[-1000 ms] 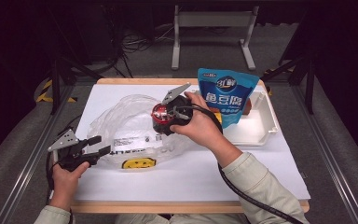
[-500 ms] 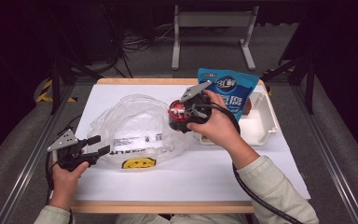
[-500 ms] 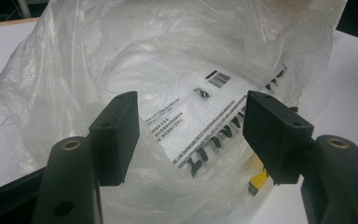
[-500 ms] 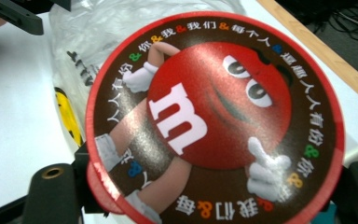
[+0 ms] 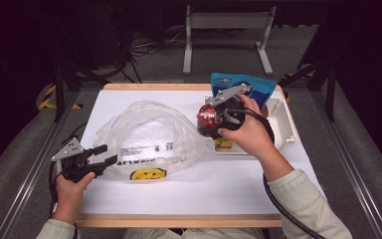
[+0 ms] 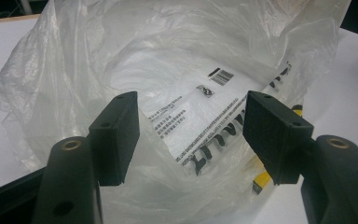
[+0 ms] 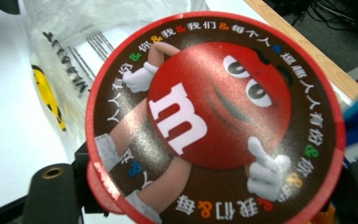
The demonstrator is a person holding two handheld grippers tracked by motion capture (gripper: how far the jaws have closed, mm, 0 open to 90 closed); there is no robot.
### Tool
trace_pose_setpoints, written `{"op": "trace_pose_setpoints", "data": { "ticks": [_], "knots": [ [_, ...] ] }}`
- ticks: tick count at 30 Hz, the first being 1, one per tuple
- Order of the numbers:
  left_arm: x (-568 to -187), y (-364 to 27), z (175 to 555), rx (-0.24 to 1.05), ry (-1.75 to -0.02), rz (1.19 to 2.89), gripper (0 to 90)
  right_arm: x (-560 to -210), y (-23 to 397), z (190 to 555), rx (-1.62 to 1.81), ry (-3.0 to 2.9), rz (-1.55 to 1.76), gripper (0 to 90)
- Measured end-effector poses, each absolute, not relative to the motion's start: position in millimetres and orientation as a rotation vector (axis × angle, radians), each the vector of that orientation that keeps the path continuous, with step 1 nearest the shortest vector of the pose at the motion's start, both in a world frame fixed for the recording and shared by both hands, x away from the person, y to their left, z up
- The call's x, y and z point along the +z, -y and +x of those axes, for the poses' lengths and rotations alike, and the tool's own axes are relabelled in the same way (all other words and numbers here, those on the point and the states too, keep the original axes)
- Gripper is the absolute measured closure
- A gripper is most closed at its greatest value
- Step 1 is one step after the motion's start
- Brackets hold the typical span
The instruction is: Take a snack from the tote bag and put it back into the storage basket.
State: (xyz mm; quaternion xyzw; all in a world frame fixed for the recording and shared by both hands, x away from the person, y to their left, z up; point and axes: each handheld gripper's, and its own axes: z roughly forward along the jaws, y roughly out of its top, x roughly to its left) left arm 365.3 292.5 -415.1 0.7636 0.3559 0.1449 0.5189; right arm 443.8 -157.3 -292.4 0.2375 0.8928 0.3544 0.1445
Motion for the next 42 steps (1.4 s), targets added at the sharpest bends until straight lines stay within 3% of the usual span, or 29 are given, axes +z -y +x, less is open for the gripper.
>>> {"op": "trace_pose_setpoints", "data": {
  "ticks": [42],
  "knots": [
    [-416.9,-290.9,365.0,0.34,-0.869,1.838,36.9,-300.9,259.6,439.3,0.984,-2.533,0.724,25.3]
  ]
}}
